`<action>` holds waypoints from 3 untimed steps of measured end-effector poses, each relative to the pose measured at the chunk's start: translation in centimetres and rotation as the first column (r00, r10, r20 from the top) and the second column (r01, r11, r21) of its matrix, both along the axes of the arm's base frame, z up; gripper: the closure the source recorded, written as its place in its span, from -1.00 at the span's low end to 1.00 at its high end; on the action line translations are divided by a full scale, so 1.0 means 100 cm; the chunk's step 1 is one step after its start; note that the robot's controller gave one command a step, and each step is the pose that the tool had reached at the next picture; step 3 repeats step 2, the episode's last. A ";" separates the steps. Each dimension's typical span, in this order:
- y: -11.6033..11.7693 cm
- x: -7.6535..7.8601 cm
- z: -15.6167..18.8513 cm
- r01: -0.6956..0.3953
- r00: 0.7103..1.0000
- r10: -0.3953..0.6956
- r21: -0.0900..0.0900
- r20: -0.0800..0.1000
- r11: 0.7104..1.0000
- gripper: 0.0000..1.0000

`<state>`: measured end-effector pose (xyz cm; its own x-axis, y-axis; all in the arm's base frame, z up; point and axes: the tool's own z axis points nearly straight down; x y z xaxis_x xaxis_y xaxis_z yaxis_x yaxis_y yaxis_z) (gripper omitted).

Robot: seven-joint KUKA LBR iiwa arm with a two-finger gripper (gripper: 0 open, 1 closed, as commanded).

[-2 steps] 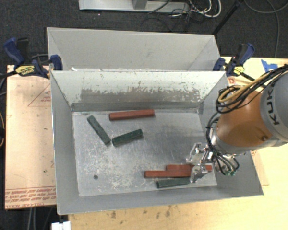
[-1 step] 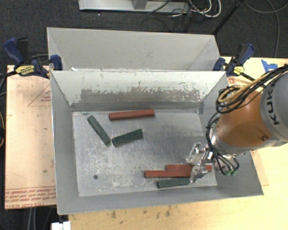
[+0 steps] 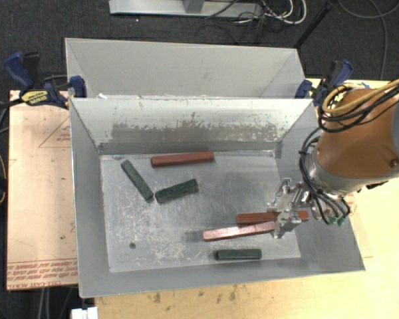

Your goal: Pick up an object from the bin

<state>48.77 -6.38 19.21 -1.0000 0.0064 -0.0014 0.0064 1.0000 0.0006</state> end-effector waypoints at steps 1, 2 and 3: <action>0.000 0.000 0.000 0.000 1.000 0.000 0.000 0.000 1.000 1.00; -0.065 0.006 0.116 -0.390 0.921 0.390 -0.005 0.004 0.921 1.00; -0.065 0.006 0.116 -0.390 0.921 0.390 -0.005 0.004 0.921 1.00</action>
Offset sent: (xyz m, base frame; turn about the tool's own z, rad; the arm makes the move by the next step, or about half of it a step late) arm 0.0045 -0.0640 0.1155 -0.4052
